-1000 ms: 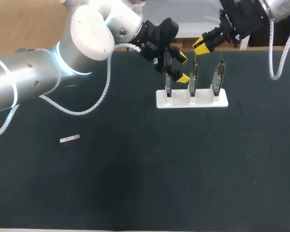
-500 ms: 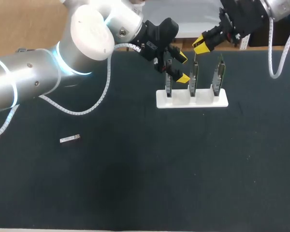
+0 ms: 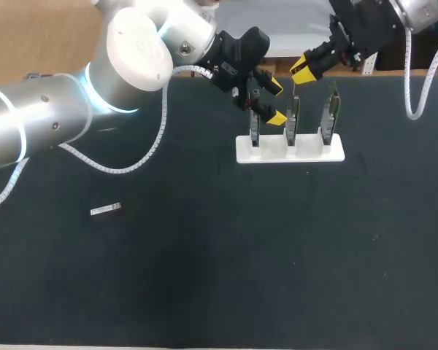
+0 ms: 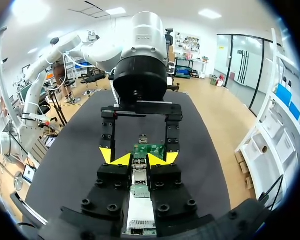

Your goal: Pick up the optical module with the left hand, and insert it into the network port with the right hand.

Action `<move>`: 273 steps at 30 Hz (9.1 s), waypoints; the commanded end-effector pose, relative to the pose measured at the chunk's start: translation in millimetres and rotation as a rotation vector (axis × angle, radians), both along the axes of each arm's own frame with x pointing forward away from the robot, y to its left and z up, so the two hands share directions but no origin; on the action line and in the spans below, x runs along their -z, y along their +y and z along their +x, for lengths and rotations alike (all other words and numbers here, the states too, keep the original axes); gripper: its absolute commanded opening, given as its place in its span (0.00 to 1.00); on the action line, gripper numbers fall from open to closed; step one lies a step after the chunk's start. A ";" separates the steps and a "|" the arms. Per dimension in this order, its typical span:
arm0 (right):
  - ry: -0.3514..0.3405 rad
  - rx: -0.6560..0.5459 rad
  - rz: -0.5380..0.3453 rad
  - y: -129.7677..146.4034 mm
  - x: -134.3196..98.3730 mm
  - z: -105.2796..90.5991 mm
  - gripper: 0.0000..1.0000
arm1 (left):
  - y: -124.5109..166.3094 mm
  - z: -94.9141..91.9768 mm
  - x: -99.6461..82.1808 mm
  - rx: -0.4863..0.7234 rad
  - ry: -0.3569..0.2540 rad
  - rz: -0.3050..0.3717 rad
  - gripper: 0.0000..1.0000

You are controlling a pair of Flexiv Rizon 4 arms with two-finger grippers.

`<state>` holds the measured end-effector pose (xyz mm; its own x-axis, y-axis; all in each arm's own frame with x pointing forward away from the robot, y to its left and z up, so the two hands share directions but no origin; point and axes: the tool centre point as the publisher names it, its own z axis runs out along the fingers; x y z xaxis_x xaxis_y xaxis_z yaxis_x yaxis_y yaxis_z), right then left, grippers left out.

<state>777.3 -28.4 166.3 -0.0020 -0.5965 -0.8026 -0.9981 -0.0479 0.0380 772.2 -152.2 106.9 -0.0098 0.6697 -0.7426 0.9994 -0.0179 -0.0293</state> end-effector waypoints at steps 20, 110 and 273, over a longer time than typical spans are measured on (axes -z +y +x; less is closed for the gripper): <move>0.028 0.014 0.011 -1.0 10.4 -1.2 0.00 | -1.0 1.7 -0.4 0.002 0.003 0.005 1.00; 0.150 0.031 0.078 -1.5 24.4 1.7 0.00 | -1.0 1.7 -0.4 0.002 0.003 0.005 1.00; 0.104 0.091 0.130 -111.5 9.7 -7.7 1.00 | 299.8 -188.2 -19.0 -0.331 -0.130 0.692 1.00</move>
